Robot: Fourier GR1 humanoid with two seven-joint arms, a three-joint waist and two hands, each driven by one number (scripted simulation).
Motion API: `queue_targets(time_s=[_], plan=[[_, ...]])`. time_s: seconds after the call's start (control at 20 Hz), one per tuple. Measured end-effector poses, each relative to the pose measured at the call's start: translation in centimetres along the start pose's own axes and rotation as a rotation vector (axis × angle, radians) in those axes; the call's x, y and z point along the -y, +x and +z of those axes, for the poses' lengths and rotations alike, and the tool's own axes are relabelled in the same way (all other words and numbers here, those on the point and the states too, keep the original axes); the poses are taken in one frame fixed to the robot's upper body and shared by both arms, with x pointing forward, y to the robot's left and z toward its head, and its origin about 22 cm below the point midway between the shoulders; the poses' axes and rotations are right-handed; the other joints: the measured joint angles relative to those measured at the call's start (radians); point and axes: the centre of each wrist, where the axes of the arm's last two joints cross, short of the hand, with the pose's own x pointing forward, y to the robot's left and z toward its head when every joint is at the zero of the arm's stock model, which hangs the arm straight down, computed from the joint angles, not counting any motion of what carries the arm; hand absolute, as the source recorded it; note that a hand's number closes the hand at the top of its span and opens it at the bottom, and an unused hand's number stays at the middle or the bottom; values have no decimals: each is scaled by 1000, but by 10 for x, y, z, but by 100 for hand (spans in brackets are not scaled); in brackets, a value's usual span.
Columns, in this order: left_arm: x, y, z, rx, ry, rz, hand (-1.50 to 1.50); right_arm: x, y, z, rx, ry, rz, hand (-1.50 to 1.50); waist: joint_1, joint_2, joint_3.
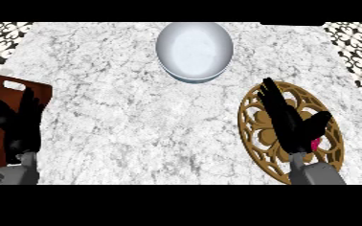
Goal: Pick the cupcake from the placemat and place it in the bowl
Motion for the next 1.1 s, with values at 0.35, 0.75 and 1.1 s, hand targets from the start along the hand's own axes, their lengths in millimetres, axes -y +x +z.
queue_targets(time_s=[0.35,0.75,1.1], plan=[[51,32,20,210,-279,20,0,29,28,9,19,209,375,150,-40,7,5],[91,35,51,301,-474,49,0,51,20,52,364,-81,350,-150,-70,15,15],[95,40,57,333,-530,45,0,70,60,101,489,-195,446,-150,-45,23,15]])
